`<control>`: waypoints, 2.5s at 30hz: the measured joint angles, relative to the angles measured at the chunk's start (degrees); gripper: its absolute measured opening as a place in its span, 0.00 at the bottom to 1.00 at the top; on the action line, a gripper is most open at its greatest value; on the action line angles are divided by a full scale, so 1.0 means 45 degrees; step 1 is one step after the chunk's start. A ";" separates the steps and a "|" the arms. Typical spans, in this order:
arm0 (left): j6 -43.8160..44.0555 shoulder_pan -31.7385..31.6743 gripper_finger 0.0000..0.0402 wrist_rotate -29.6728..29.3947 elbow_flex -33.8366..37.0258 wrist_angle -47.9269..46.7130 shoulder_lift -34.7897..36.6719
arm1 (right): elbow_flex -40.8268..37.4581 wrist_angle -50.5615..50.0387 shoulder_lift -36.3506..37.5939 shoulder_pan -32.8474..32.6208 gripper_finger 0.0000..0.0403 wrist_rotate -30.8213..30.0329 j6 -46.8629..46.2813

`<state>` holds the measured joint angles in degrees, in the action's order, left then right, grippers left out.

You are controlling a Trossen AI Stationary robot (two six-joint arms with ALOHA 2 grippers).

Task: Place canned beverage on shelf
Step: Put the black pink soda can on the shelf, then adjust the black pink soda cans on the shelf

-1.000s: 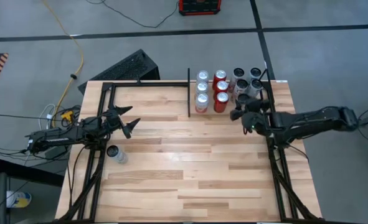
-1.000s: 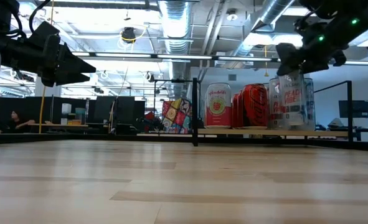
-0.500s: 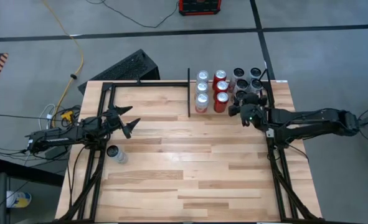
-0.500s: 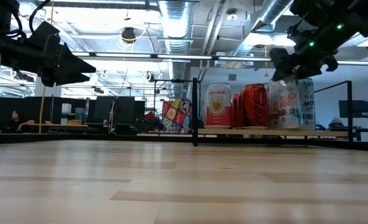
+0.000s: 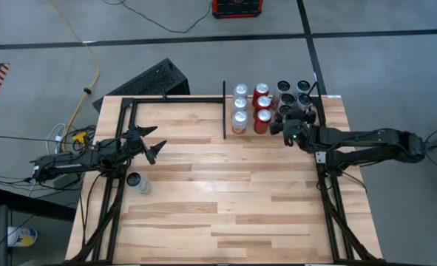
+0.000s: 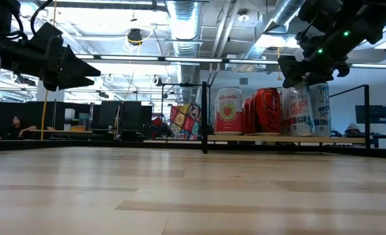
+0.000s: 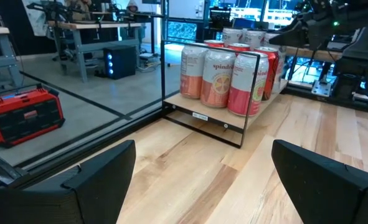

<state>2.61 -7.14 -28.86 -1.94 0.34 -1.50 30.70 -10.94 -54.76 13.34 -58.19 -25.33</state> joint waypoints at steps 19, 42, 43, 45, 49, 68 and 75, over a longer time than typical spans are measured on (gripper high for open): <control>0.0000 0.0000 0.90 0.0000 0.0002 0.0000 0.0000 | 0.0000 0.0278 0.0005 0.0283 0.74 0.0608 0.0022; 0.0000 -0.0002 0.90 0.0000 0.0002 0.0002 0.0005 | 0.0753 0.0095 0.0024 -0.0081 0.89 0.0661 0.0710; 0.0000 -0.0001 0.90 0.0000 0.0002 0.0001 0.0003 | 0.0962 0.0106 0.0024 -0.0203 0.89 0.0661 0.0812; 0.0000 0.0000 0.90 0.0000 0.0002 0.0003 0.0000 | 0.1418 0.0118 0.0029 -0.0446 0.89 0.0661 0.1115; 0.0000 0.0000 0.90 0.0000 -0.0003 0.0000 0.0000 | 0.2446 0.0132 0.0024 -0.1124 0.89 0.0653 0.1812; 0.0000 -0.0001 0.90 0.0000 0.0002 0.0000 0.0001 | 0.3715 -0.3445 -0.0058 0.0869 0.55 0.2143 -0.0842; 0.0000 -0.0002 0.90 -0.0001 -0.0001 0.0000 0.0000 | 0.5010 -0.6114 0.0023 0.1943 0.07 0.3233 -0.1163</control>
<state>2.61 -7.15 -28.87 -1.95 0.34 -1.50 53.24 -38.46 -54.66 22.08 -43.65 -30.57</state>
